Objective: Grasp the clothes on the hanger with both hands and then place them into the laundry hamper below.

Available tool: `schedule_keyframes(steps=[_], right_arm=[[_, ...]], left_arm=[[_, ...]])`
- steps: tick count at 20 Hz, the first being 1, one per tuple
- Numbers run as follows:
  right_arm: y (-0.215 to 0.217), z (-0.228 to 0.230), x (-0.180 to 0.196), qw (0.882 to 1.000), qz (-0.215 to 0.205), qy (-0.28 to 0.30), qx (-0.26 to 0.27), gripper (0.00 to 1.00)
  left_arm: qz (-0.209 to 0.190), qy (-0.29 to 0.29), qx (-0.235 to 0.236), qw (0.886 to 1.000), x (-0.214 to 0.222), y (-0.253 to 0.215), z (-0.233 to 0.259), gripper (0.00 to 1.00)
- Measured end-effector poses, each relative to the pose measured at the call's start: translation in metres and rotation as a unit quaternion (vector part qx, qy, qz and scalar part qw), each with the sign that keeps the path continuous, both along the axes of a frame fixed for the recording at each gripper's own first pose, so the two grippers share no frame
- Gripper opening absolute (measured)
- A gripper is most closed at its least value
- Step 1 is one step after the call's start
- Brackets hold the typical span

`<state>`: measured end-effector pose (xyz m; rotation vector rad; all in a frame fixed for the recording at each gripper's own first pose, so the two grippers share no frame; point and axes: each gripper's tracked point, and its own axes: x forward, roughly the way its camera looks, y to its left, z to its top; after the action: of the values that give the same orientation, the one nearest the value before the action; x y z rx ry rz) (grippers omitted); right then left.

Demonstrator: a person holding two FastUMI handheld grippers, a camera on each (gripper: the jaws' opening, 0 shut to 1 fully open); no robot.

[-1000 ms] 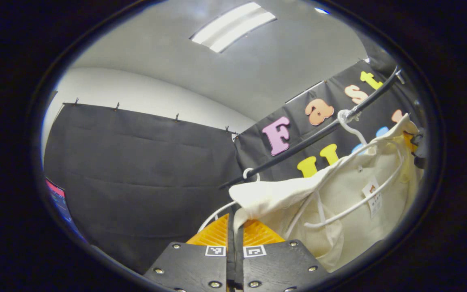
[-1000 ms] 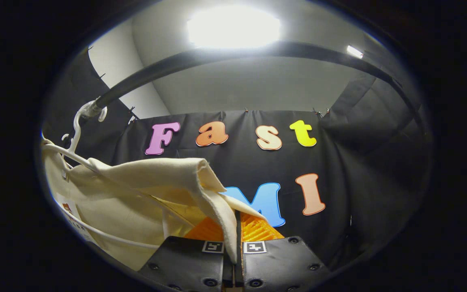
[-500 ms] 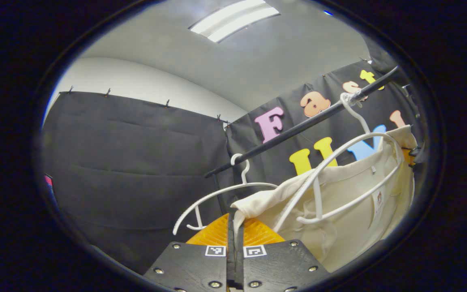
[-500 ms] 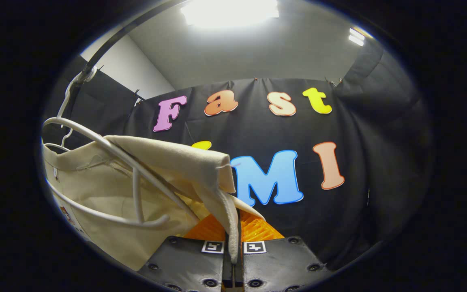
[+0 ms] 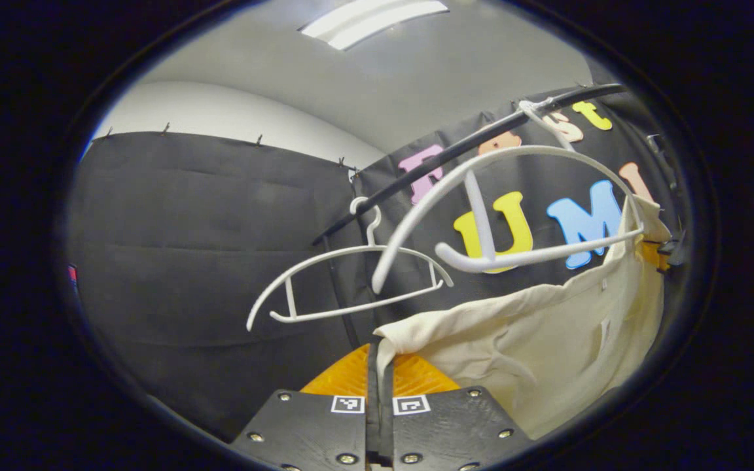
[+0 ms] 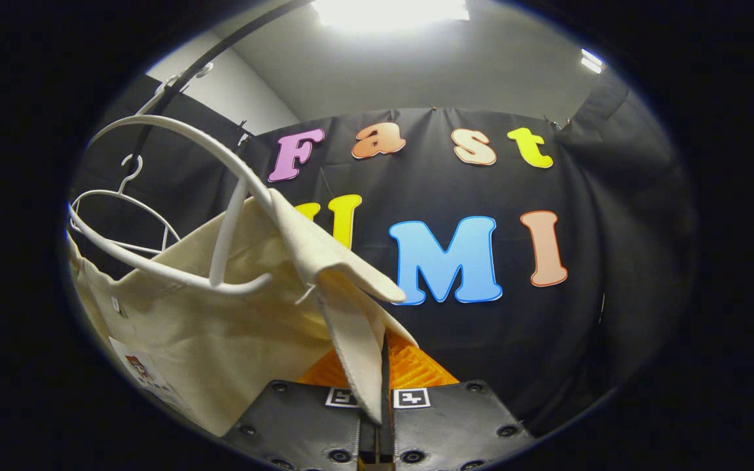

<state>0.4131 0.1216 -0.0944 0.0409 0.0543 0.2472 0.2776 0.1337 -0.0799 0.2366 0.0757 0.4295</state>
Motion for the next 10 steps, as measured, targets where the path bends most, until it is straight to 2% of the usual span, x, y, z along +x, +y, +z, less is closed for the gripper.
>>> schedule_keyframes(steps=[4,6,7,10], right_arm=[[0.008,-0.019,-0.008,1.0,0.007,0.03,0.0,0.04],[-0.003,-0.021,-0.005,0.999,-0.011,0.044,0.021,0.05],[-0.008,-0.026,-0.002,0.998,-0.02,0.057,0.033,0.04],[-0.012,-0.055,-0.016,0.994,-0.024,0.103,0.024,0.05]], left_arm=[[-0.009,0.019,-0.002,1.0,-0.015,-0.001,-0.017,0.01],[-0.013,0.023,-0.006,1.0,-0.018,-0.004,-0.02,0.02],[-0.014,0.023,-0.009,1.0,-0.019,-0.006,-0.02,0.0],[-0.024,0.03,-0.01,0.999,-0.027,-0.011,-0.023,0.0]])
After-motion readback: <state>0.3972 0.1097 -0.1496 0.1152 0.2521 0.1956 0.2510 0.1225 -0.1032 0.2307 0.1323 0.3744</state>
